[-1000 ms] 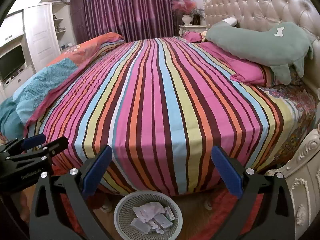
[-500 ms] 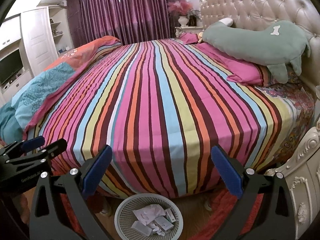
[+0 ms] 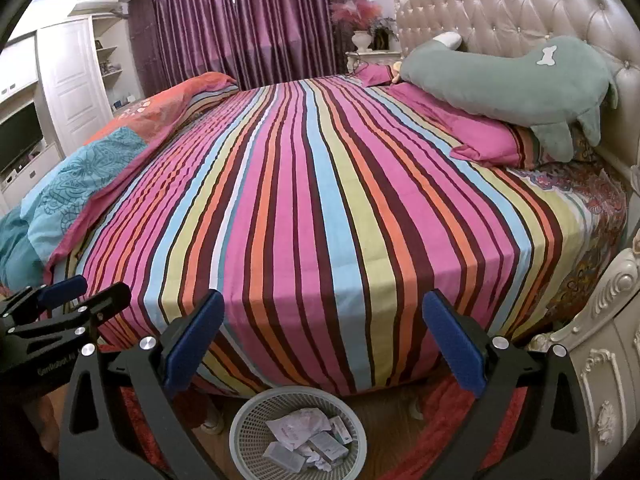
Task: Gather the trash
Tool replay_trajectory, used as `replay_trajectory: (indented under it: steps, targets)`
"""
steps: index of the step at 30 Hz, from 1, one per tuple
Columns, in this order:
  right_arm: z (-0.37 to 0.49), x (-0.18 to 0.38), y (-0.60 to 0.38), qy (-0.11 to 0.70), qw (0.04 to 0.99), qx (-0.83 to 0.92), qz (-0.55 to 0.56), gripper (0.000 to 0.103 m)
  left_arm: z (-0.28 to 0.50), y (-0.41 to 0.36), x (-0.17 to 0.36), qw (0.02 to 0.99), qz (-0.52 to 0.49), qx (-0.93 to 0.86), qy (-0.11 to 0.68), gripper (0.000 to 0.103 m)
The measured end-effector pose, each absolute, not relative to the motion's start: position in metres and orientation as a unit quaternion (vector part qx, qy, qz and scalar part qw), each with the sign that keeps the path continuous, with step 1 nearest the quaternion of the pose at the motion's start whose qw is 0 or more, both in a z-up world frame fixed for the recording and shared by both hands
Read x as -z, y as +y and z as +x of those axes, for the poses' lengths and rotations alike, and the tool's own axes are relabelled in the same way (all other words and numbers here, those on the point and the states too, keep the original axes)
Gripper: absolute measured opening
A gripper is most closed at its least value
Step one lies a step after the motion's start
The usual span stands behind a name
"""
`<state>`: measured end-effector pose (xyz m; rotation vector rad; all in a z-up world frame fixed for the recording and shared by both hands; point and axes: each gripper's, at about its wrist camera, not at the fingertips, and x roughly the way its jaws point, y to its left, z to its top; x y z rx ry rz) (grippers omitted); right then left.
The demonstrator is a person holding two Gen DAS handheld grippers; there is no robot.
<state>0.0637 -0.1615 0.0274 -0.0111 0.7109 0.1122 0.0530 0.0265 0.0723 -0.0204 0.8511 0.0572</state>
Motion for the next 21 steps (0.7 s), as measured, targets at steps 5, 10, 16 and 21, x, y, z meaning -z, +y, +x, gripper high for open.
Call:
replay_trajectory:
  steps: [5, 10, 16, 21]
  targets:
    - [0.064, -0.027, -0.161, 0.347, 0.936, -0.055, -0.005, 0.095, 0.053, 0.024, -0.072, 0.911, -0.011, -0.019, 0.413, 0.075]
    - [0.065, -0.028, -0.161, 0.349, 0.936, -0.055, -0.005, 0.095, 0.052, 0.024, -0.072, 0.908, -0.021, -0.007, 0.418, 0.088]
    - [0.065, -0.028, -0.161, 0.349, 0.935, -0.056, -0.004, 0.095, 0.050, 0.015, -0.076, 0.915, 0.000, -0.005, 0.403, 0.088]
    - [0.065, -0.028, -0.161, 0.349, 0.935, -0.056, -0.001, 0.095, 0.049, 0.013, -0.076, 0.918, 0.001, -0.005, 0.397, 0.088]
